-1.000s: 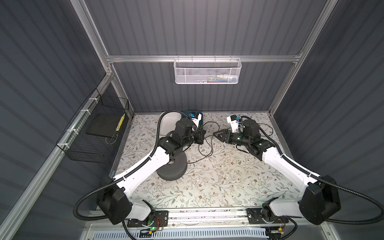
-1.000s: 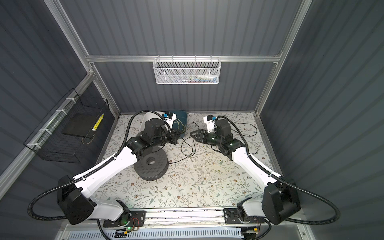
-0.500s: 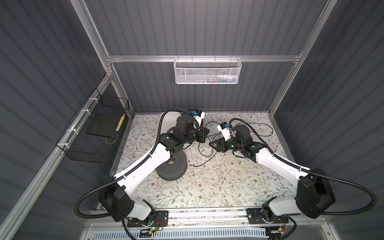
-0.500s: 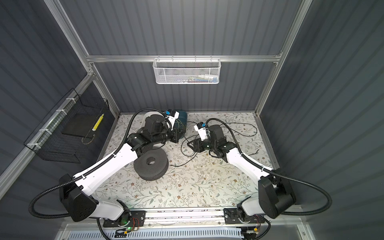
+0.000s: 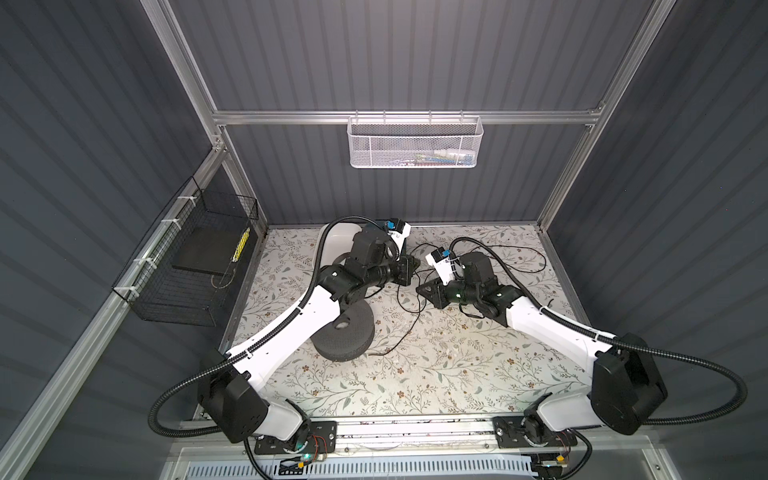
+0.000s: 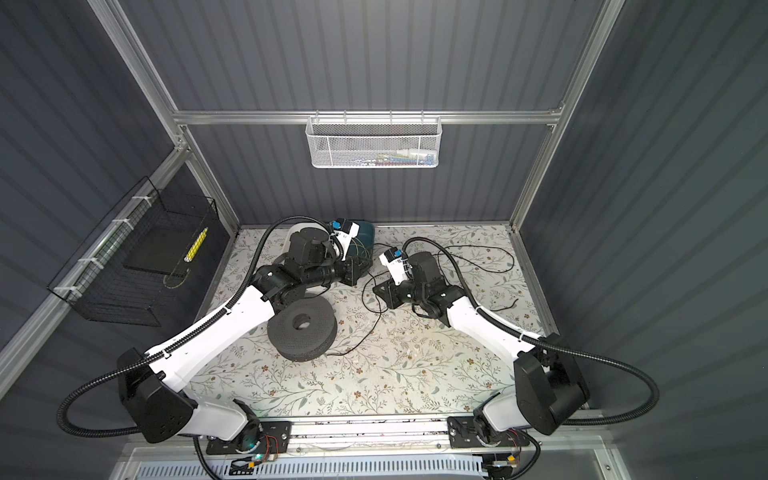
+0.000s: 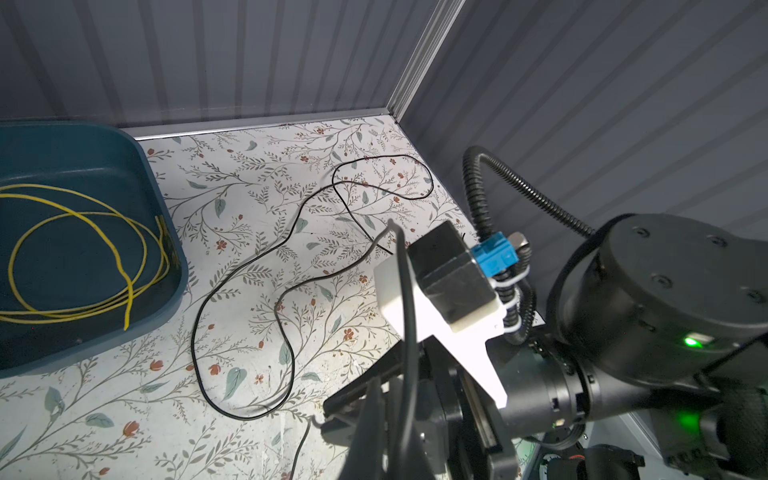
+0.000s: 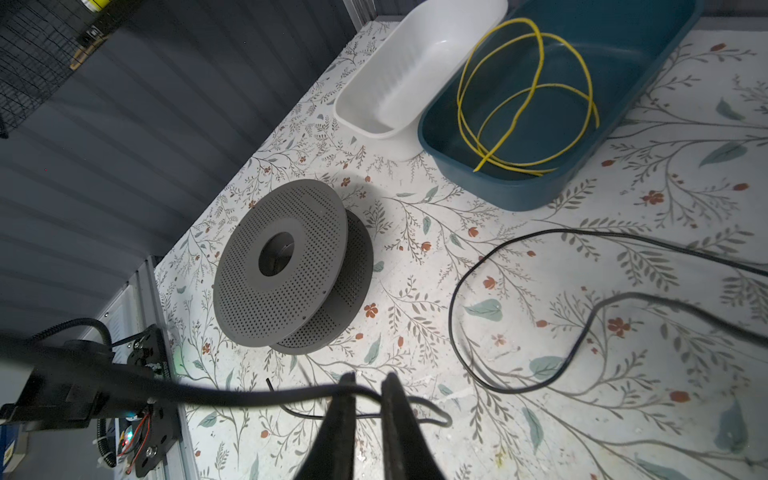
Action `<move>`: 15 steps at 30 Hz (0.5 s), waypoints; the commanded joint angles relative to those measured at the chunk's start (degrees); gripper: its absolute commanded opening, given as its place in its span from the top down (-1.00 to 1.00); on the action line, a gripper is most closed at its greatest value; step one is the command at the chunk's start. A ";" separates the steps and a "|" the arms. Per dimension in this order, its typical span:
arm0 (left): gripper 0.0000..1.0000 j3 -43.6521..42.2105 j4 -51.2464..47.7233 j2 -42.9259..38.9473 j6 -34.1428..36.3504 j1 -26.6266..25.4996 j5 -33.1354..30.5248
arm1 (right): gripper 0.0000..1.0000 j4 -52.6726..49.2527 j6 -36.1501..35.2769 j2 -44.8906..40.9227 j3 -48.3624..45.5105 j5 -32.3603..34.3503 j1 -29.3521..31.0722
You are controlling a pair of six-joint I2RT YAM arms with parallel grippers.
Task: Wrap the cables
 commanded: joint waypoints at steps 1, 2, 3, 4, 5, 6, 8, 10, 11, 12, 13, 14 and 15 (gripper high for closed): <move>1.00 3.23 -0.45 0.69 -0.21 0.44 0.68 | 0.79 2.45 1.31 -2.55 -1.72 0.07 0.96; 1.00 3.37 -0.47 0.83 -0.17 0.43 0.62 | 0.81 2.80 1.90 -2.99 -2.13 -0.02 1.21; 0.96 3.45 -0.43 0.99 -0.01 0.45 0.49 | 0.83 3.25 2.49 -3.46 -2.59 -0.10 1.43; 0.93 3.55 -0.34 1.08 0.06 0.47 0.33 | 0.85 3.64 2.88 -3.81 -2.98 -0.19 1.61; 0.89 3.68 -0.21 1.27 0.09 0.45 0.09 | 0.88 4.10 3.53 -4.13 -3.47 -0.41 1.74; 0.75 3.73 -0.04 1.42 0.05 0.51 -0.17 | 0.90 4.77 4.36 -4.51 -3.96 -0.82 1.77; 0.10 3.86 0.27 1.69 0.20 0.54 -1.08 | 0.93 5.06 5.50 -5.16 -4.58 -1.69 1.82; -0.11 3.72 0.71 1.79 1.13 0.80 -1.32 | 0.94 6.14 7.16 -6.55 -5.59 -2.17 1.81; -0.27 3.66 0.72 1.75 1.64 1.10 -1.82 | 0.96 6.70 7.77 -7.44 -6.18 -2.15 1.76; -0.44 3.71 0.50 1.56 2.20 1.60 -1.80 | 0.97 6.53 7.92 -8.40 -6.55 -1.94 1.79; -0.57 3.56 0.42 1.33 2.60 2.20 -1.48 | 0.97 6.11 8.05 -9.22 -6.73 -1.64 1.75; -0.63 3.36 0.27 0.87 2.74 2.98 -1.38 | 0.98 5.38 8.01 -10.18 -6.73 -1.28 1.53; -0.63 2.85 0.23 0.21 2.80 3.91 -0.63 | 0.99 4.33 8.02 -11.09 -6.56 -1.01 1.11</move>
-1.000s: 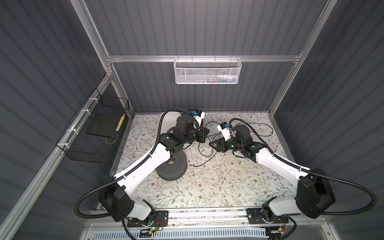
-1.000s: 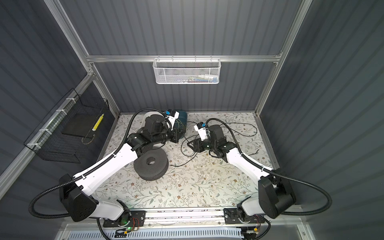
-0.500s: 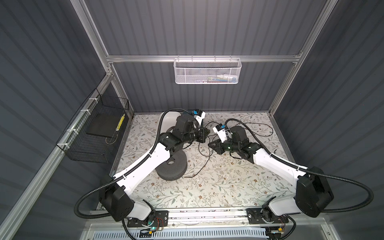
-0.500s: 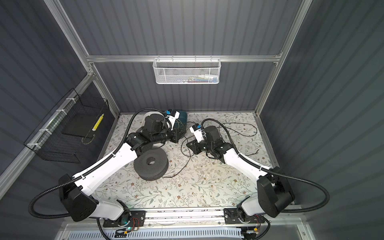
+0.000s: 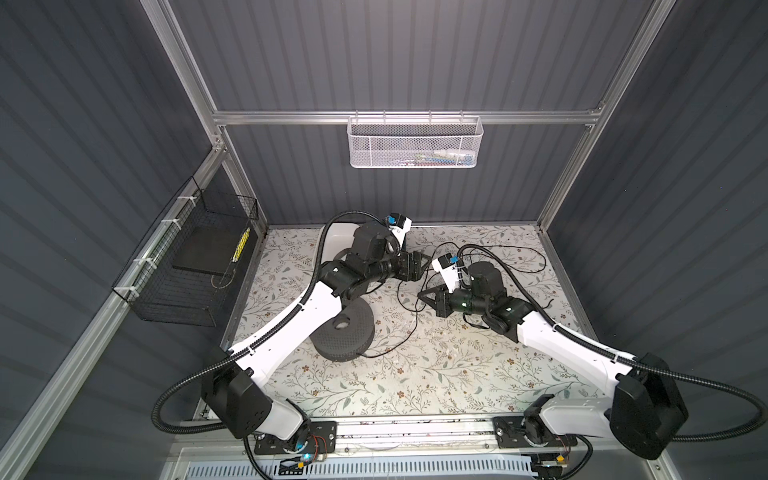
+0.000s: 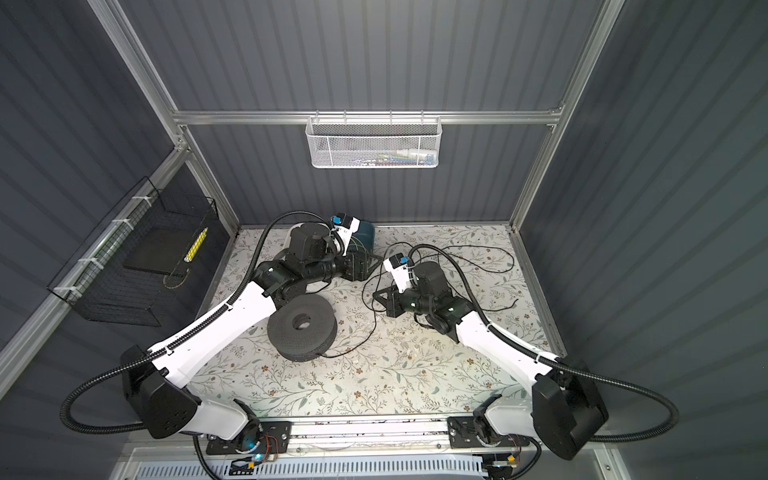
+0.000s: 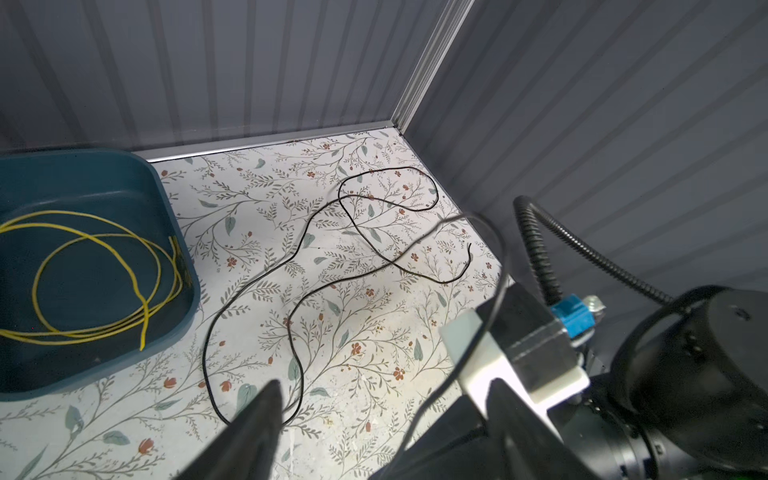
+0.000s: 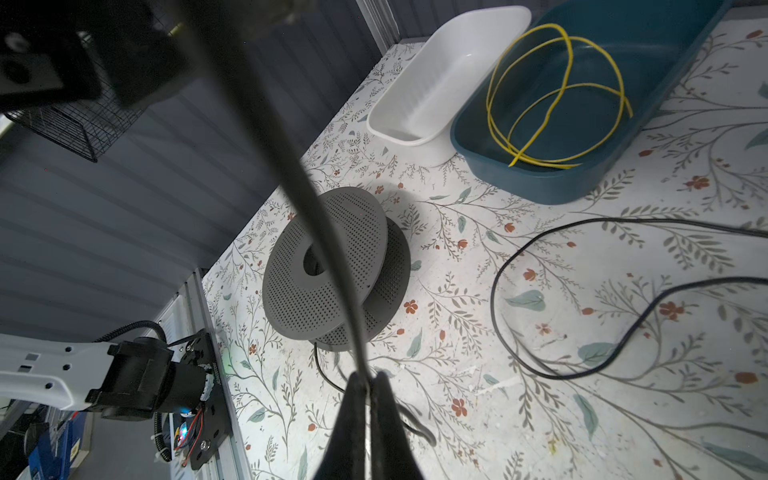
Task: Wrap the cables
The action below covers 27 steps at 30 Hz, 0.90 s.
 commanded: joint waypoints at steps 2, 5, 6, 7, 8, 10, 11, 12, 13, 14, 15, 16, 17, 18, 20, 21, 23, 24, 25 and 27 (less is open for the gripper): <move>-0.64 -0.13 0.27 -2.65 1.83 3.30 0.85 | 0.99 -0.32 2.24 -4.82 0.01 -0.58 -2.11; -0.61 -4.85 -0.54 -4.79 2.63 4.69 1.12 | 1.00 0.41 7.18 -7.83 -0.19 -4.70 -7.83; -0.59 -6.00 -0.42 -5.30 2.79 4.90 1.91 | 1.00 0.71 8.93 -8.27 -0.22 -6.46 -9.97; -0.57 -7.59 0.09 -5.86 2.88 4.99 3.81 | 1.00 1.09 10.90 -8.28 -0.19 -8.28 -12.18; -0.55 -9.12 1.10 -6.21 3.02 4.96 5.90 | 1.00 1.55 12.24 -10.38 -0.17 -10.16 -13.90; -0.51 -12.19 3.21 -6.12 2.61 4.97 11.81 | 1.00 1.57 13.88 -10.82 -0.04 -12.57 -16.26; -0.49 -13.38 3.94 -5.65 2.79 4.92 13.83 | 1.00 1.48 14.41 -10.83 0.00 -13.48 -17.08; -0.47 -14.33 4.66 -5.10 2.79 4.92 16.35 | 1.00 1.56 15.02 -10.83 -0.24 -14.02 -17.71; -0.47 -15.01 5.02 -4.36 3.24 4.80 18.18 | 1.00 1.82 15.79 -10.75 -0.59 -14.46 -18.27; -0.48 -15.56 5.03 -3.64 3.64 4.48 18.40 | 1.00 1.92 16.28 -10.66 -0.91 -14.79 -18.75; -0.49 -16.09 5.12 -3.26 4.42 4.04 17.84 | 1.00 1.84 16.56 -10.66 -1.13 -14.92 -19.04; -0.49 -16.52 5.01 -3.08 6.07 3.21 17.33 | 1.00 1.75 16.68 -10.82 -1.39 -14.90 -19.30; -0.50 -16.85 5.02 -2.79 8.06 2.34 17.15 | 1.00 1.51 16.62 -10.99 -1.60 -14.94 -19.43; -0.51 -16.91 4.79 -2.39 9.54 1.55 16.99 | 1.00 1.07 16.54 -11.09 -1.58 -14.97 -19.60; -0.52 -16.06 3.00 -0.68 13.04 -0.17 18.01 | 1.00 0.17 16.27 -11.51 -1.45 -15.18 -20.35; -0.52 -15.61 2.45 0.47 13.99 -0.70 19.15 | 1.00 -0.14 16.25 -11.70 -1.36 -15.29 -20.74; -0.48 -14.19 0.53 3.61 15.71 -1.97 21.35 | 1.00 -0.26 16.53 -12.10 -1.18 -15.85 -21.74; -0.47 -13.81 -0.05 4.83 16.14 -2.50 21.63 | 1.00 -0.24 16.68 -12.15 -1.09 -16.21 -22.25; -0.44 -13.84 -0.38 5.89 16.59 -3.01 21.79 | 1.00 -0.22 16.87 -12.24 -1.02 -16.45 -22.80; -0.37 -13.55 -1.80 7.55 17.35 -3.80 21.81 | 1.00 -0.53 16.79 -12.24 -1.01 -16.78 -23.66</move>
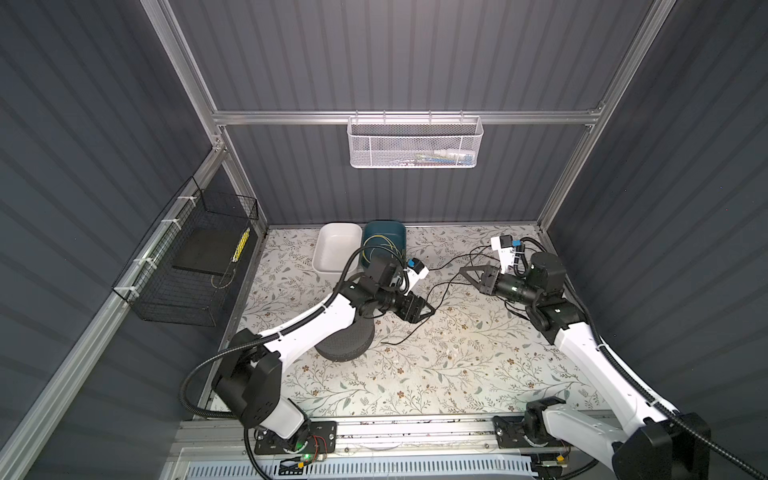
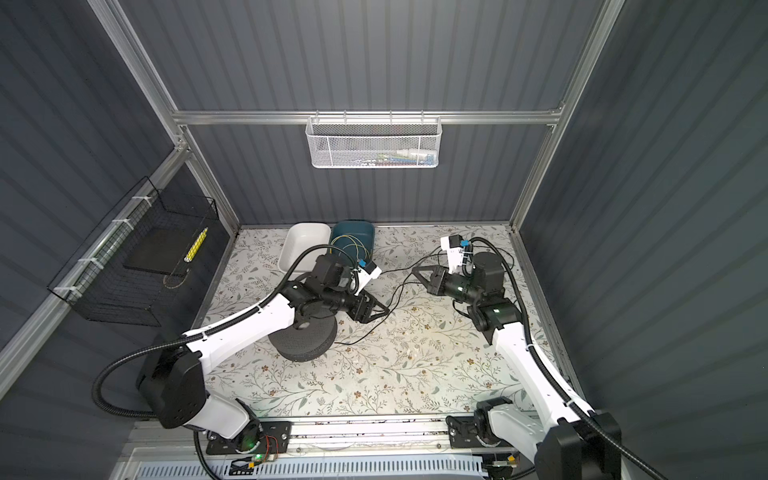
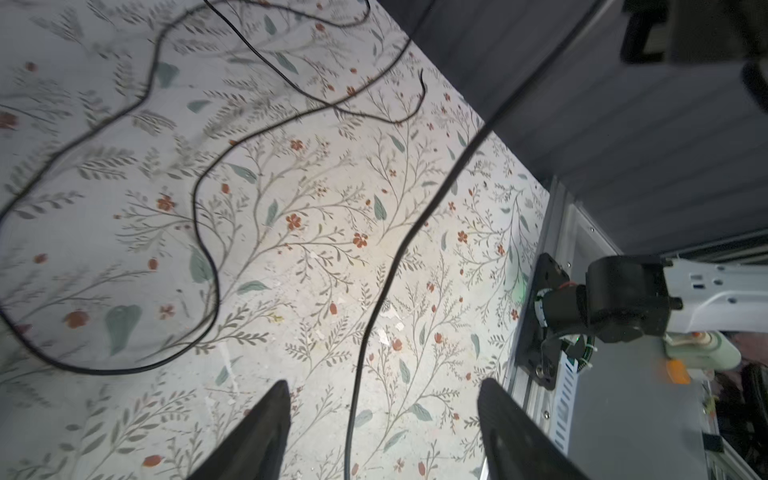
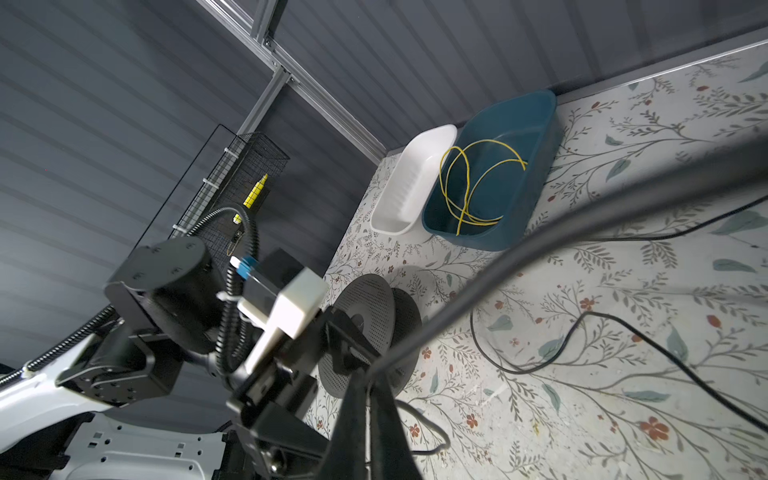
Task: Wrap the cables
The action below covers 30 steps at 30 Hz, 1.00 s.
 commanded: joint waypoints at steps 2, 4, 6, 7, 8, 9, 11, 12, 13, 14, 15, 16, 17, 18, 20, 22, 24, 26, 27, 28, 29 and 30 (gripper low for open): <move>-0.30 1.60 -5.14 2.89 4.31 -1.33 2.17 | 1.00 -0.70 0.45 -0.76 0.21 -2.45 -1.76; -0.20 0.81 -5.83 3.05 4.49 -1.53 2.14 | 1.00 -0.30 0.70 -0.68 -0.02 -2.79 -2.25; 0.00 -0.46 -5.48 2.80 3.79 -1.58 2.20 | 1.00 0.29 1.17 -0.35 -0.19 -3.28 -2.65; 0.14 -0.88 -5.80 2.72 3.68 -1.62 2.11 | 1.00 0.64 1.36 -0.24 -0.33 -3.42 -2.78; 0.26 -1.16 -6.21 2.56 3.50 -1.70 1.81 | 1.00 0.90 1.54 -0.15 -0.44 -3.42 -2.88; 0.33 -1.43 -6.54 2.47 3.41 -1.71 1.71 | 1.00 1.14 1.67 -0.06 -0.55 -3.42 -2.96; 0.33 -2.26 -6.66 1.95 3.32 -1.77 0.90 | 1.00 1.91 2.19 0.09 -0.95 -3.58 -3.13; 0.33 -2.61 -6.65 1.85 3.29 -1.79 0.81 | 1.00 2.15 2.38 0.12 -1.07 -3.64 -3.14; 0.30 -2.93 -6.74 1.83 3.31 -1.79 0.89 | 1.00 2.40 2.57 0.20 -1.17 -3.73 -3.17; 0.21 -3.22 -6.77 1.91 3.23 -1.79 0.59 | 1.00 2.52 2.68 0.14 -1.25 -3.77 -3.23; 0.17 -3.44 -6.91 2.07 3.23 -1.80 0.48 | 1.00 2.58 2.74 0.12 -1.34 -3.86 -3.23; 0.12 -3.48 -7.12 2.39 3.31 -1.80 0.37 | 1.00 2.60 2.77 -0.04 -1.49 -3.88 -3.23; 0.09 -3.50 -7.26 2.65 3.23 -1.80 -0.08 | 1.00 2.67 2.77 -0.14 -1.60 -3.86 -3.24; 0.09 -3.50 -7.21 2.87 3.17 -1.79 -0.16 | 1.00 2.69 2.77 -0.15 -1.69 -3.94 -3.31; 0.09 -3.41 -6.99 3.38 2.82 -1.79 -0.08 | 1.00 2.78 2.90 -0.24 -1.87 -4.04 -3.40; 0.07 -3.41 -6.18 3.80 2.17 -1.80 0.83 | 1.00 2.94 2.99 -0.30 -2.02 -4.04 -3.48; -0.02 -3.35 -4.92 4.15 1.11 -1.80 2.38 | 1.00 3.26 3.22 -0.38 -2.21 -3.95 -3.57; -0.09 -3.55 -3.22 4.44 -0.59 -1.80 4.11 | 1.00 3.86 3.67 -0.49 -2.48 -3.77 -3.58; -0.13 -3.87 -1.88 4.38 -1.47 -1.80 5.32 | 1.00 4.00 3.81 -0.50 -2.57 -3.77 -3.57; -0.17 -4.48 -0.07 4.21 -2.70 -1.88 6.21 | 1.00 4.37 4.06 -0.50 -2.81 -3.77 -3.53; -0.22 -5.14 2.10 4.03 -4.24 -1.88 6.56 | 1.00 4.81 4.41 -0.50 -2.92 -3.78 -3.58; -0.25 -5.73 3.85 4.07 -5.34 -1.92 6.49 | 1.00 5.09 4.65 -0.50 -3.08 -3.77 -3.58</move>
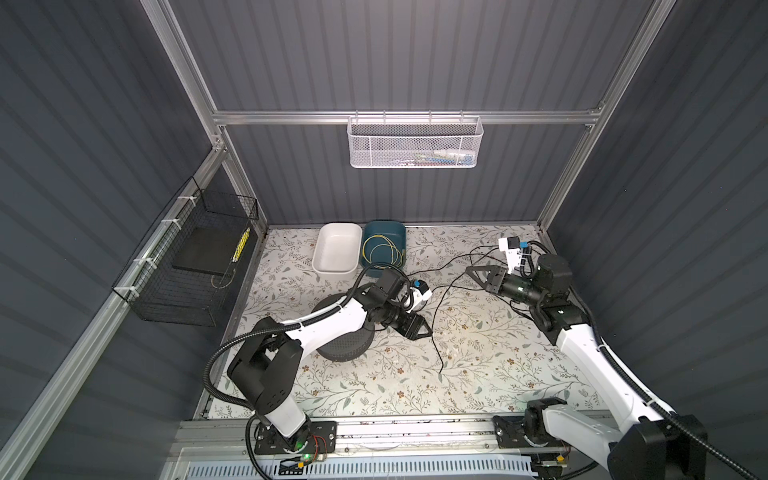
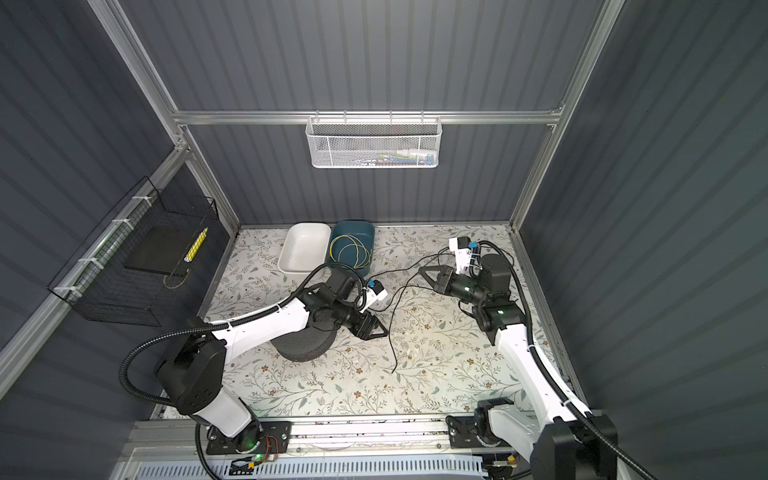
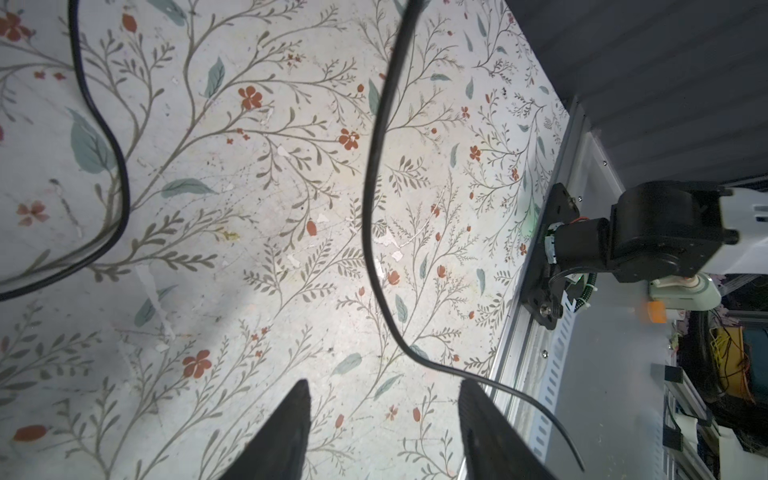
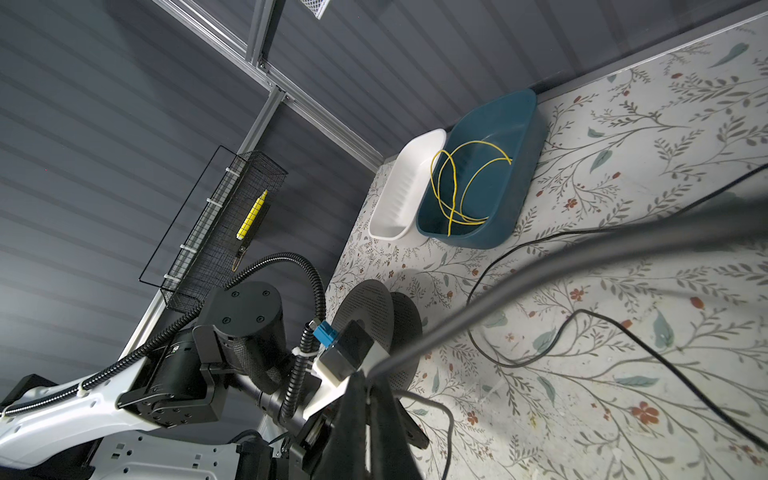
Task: Wrap the cables
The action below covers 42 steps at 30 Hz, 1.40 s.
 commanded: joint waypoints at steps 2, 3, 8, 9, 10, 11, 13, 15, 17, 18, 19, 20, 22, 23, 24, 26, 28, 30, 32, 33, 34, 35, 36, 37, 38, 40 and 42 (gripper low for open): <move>-0.33 -2.39 7.92 1.42 -6.02 -0.61 2.67 | 1.00 2.74 1.36 -0.46 -0.96 -1.02 -0.23; -0.34 -2.57 9.15 2.04 -6.87 -0.83 2.54 | 1.00 2.83 1.45 -0.50 -1.04 -1.04 -0.23; -0.38 -4.18 19.81 5.61 -13.20 -2.95 -0.54 | 1.00 2.79 1.80 -1.15 -0.88 -0.82 -0.23; -0.38 -4.37 21.87 6.17 -14.12 -3.33 -1.13 | 1.00 2.67 1.85 -1.37 -0.81 -0.82 -0.23; -0.35 -4.42 23.28 6.78 -14.84 -3.70 -2.25 | 1.00 2.53 1.90 -1.61 -0.79 -0.73 -0.23; -0.30 -4.51 24.52 7.20 -15.26 -3.87 -3.45 | 1.00 2.32 1.89 -1.89 -0.70 -0.73 -0.23; -0.07 -5.70 27.67 7.36 -16.66 -3.98 -6.11 | 1.00 1.79 1.81 -2.49 -0.60 -0.65 -0.23; 0.24 -7.28 30.81 6.95 -18.03 -3.96 -8.04 | 1.00 1.24 1.57 -3.11 -0.59 -0.32 -0.28; 0.64 -8.28 31.94 5.97 -19.10 -3.97 -9.90 | 1.00 0.47 1.19 -3.61 -0.57 0.38 -0.48; 0.79 -8.56 31.64 5.59 -19.06 -4.01 -10.60 | 1.00 0.40 1.27 -3.74 -0.68 0.57 -0.68; 0.92 -8.62 30.79 5.04 -18.82 -4.00 -11.17 | 1.00 0.38 1.54 -3.84 -0.84 1.04 -0.87; 0.99 -8.64 29.94 4.49 -18.37 -4.02 -11.35 | 1.00 0.46 1.87 -3.84 -1.03 1.55 -1.10; 1.00 -8.47 27.65 3.29 -17.10 -4.01 -11.52 | 1.00 0.64 2.69 -3.28 -1.27 2.14 -1.76; 1.00 -8.21 26.07 2.62 -16.44 -3.98 -11.53 | 1.00 0.77 3.15 -2.91 -1.39 2.30 -2.13; 1.00 -7.86 24.48 2.00 -15.77 -4.01 -11.60 | 1.00 0.62 3.57 -2.51 -1.49 2.71 -2.36; 1.00 -6.86 20.68 0.45 -13.99 -4.01 -11.66 | 0.83 -1.28 4.32 -1.51 -1.48 4.75 -3.00; 1.00 -4.98 16.57 -0.74 -12.81 -4.03 -12.30 | 0.23 -6.27 4.93 0.17 -0.55 7.48 -4.12; 1.00 -1.52 10.43 -1.14 -11.21 -3.96 -13.36 | -0.05 -10.87 6.00 2.21 0.08 7.90 -6.28; 1.00 2.68 4.09 -1.10 -10.28 -3.96 -17.08 | -0.20 -13.26 7.90 4.49 -0.50 5.95 -9.11; 1.00 4.40 1.91 -1.00 -10.24 -4.03 -18.34 | -0.24 -13.58 8.56 4.75 -1.19 5.08 -10.24; 1.00 6.35 -0.29 -0.94 -10.30 -3.93 -19.61 | -0.27 -14.57 8.99 4.72 -1.69 4.24 -11.37; 1.00 7.88 -1.92 -0.82 -10.26 -3.92 -20.55 | -0.30 -16.14 8.76 4.46 -1.88 3.67 -12.23; 1.00 9.28 -2.87 -0.65 -10.39 -3.91 -21.45 | -0.31 -17.52 8.29 4.14 -1.93 3.22 -12.73; 1.00 10.80 -4.05 -0.24 -10.46 -3.91 -22.34 | -0.33 -18.77 7.69 3.48 -1.93 2.44 -13.22; 1.00 12.40 -4.99 0.40 -10.61 -3.93 -22.92 | -0.34 -20.16 7.24 3.20 -1.79 2.17 -13.45; 1.00 15.53 -6.81 2.24 -10.67 -3.92 -22.87 | -0.39 -22.50 6.89 0.56 -1.41 1.22 -13.59; 1.00 18.02 -7.99 4.31 -10.58 -3.95 -22.14 | -0.41 -23.34 7.43 -0.34 -1.10 -1.32 -13.59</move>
